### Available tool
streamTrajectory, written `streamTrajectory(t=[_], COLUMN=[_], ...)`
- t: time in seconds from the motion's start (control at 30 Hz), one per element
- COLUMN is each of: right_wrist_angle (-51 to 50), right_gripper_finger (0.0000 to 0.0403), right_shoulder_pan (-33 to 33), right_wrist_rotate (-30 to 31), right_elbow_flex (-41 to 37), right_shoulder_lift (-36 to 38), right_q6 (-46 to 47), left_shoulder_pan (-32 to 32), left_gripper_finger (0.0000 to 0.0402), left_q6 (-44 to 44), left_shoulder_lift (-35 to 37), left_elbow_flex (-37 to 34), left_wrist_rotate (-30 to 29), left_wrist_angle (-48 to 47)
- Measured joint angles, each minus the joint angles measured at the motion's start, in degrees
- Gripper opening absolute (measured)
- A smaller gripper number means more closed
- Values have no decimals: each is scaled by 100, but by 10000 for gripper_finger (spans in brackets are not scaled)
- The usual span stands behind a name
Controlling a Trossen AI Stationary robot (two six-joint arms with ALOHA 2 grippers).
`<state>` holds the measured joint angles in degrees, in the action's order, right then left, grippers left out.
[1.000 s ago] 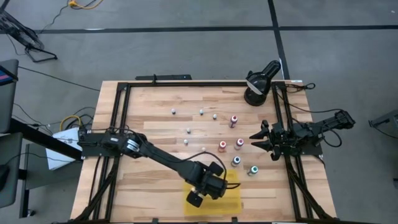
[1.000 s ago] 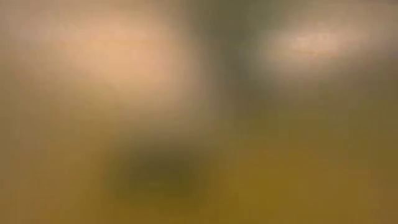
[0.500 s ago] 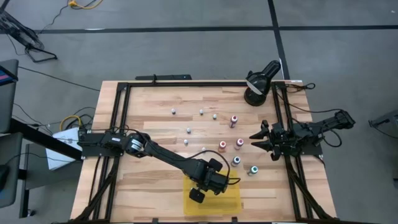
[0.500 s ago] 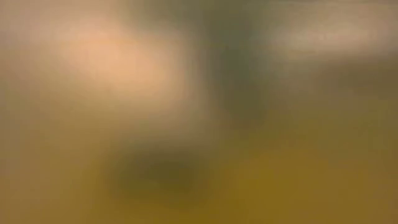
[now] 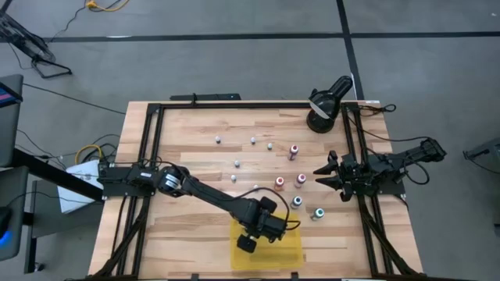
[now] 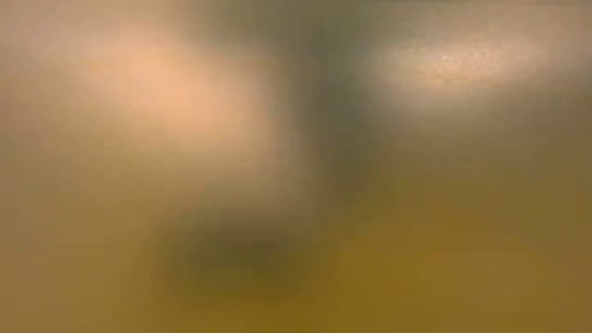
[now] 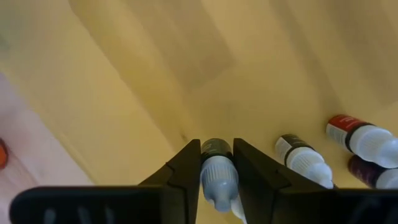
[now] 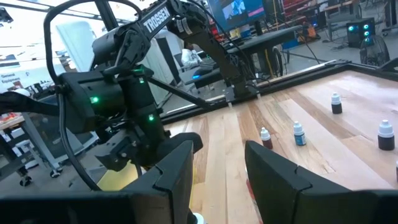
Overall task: Pick & Place food coloring
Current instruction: Put the small green food coloring bottle in the yellow bin
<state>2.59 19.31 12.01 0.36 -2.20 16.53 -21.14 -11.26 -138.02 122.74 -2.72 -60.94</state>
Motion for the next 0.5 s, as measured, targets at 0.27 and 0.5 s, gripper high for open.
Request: streamTrajectory(t=[0.27, 0.5], right_wrist_angle=[0, 0], right_gripper_finger=[137, 139], right_shoulder_pan=[-2, 0], right_wrist_rotate=[0, 0], right_elbow_flex=[1, 2], right_shoulder_lift=[0, 0], right_q6=[0, 0], left_shoulder_pan=[4, 4], left_gripper_finger=[84, 85], left_q6=[124, 122], left_shoulder_lift=[0, 2], left_elbow_flex=[-1, -2], left_wrist_rotate=[5, 237], left_wrist_angle=[46, 46])
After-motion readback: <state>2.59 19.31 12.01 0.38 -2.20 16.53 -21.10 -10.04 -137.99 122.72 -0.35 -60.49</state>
